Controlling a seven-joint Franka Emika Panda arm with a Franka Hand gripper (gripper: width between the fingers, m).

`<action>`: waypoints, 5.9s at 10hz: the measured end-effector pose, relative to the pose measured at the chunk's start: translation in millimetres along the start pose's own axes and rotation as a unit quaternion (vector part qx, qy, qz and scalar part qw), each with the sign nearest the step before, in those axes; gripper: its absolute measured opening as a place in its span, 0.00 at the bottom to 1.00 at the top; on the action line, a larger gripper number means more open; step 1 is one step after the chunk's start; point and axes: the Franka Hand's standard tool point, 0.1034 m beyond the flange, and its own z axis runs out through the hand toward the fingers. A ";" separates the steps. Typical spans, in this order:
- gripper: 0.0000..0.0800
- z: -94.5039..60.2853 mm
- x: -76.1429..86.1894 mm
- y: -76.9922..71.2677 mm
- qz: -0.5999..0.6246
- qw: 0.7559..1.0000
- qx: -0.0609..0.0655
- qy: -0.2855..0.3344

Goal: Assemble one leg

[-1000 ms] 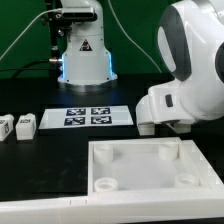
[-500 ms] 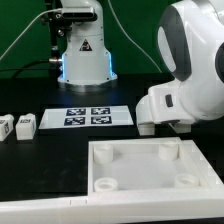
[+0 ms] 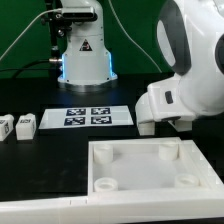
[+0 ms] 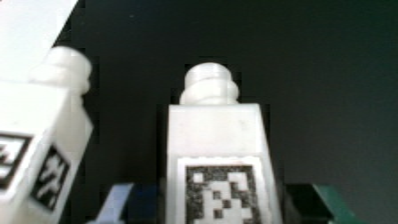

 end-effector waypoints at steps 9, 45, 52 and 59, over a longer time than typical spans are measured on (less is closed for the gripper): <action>0.36 -124.6 -46.6 40.5 -0.030 0.908 -0.012 0.417; 0.36 -200.7 80.8 71.6 -0.079 0.758 -0.026 0.647; 0.37 -193.9 86.1 72.1 -0.077 0.754 -0.025 0.652; 0.37 -185.8 89.6 71.8 -0.064 0.740 -0.032 0.669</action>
Offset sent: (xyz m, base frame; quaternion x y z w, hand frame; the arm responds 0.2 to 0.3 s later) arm 0.0160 -0.0246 0.0750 -0.0090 0.1831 -0.0285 0.9826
